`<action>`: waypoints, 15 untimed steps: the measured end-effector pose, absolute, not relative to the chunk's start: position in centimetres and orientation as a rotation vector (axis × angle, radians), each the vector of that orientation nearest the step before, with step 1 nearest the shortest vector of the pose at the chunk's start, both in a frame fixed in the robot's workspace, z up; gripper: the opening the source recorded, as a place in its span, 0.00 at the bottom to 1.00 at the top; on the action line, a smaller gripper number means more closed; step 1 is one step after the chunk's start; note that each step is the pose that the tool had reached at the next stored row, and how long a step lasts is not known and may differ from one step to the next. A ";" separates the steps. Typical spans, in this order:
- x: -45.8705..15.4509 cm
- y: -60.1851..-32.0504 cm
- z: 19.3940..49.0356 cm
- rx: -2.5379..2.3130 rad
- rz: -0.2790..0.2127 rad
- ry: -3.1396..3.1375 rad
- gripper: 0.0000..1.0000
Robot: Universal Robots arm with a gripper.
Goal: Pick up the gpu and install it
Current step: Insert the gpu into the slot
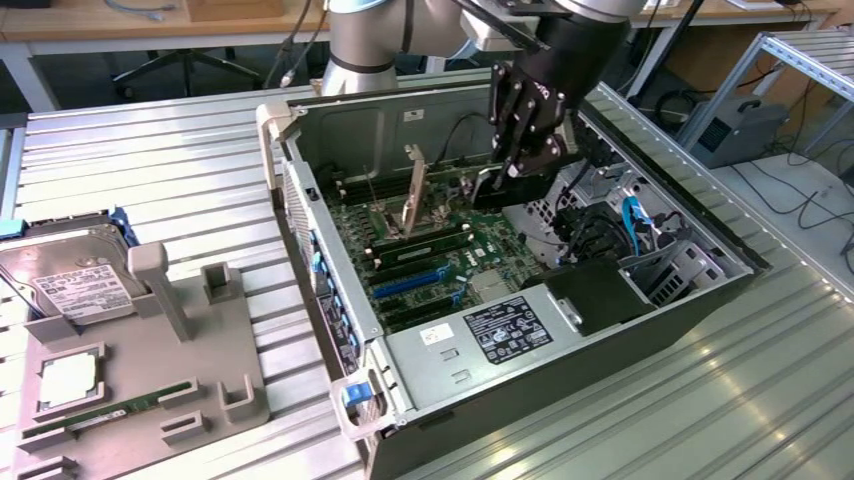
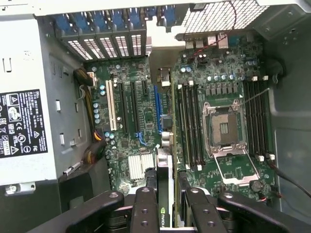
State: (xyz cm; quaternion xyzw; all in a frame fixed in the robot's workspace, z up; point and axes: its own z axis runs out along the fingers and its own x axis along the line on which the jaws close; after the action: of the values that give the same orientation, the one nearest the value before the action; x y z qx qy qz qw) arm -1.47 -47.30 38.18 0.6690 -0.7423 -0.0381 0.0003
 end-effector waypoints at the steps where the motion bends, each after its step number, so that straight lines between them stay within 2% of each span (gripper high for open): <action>1: -1.5 -47.3 38.0 2.101 -0.120 -2.332 0.27; 15: -2.4 -46.8 35.8 2.111 -0.119 -2.322 0.27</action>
State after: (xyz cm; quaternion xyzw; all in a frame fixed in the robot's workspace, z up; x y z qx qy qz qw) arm -2.38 -46.78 35.79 0.6722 -0.7394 -0.0380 0.0005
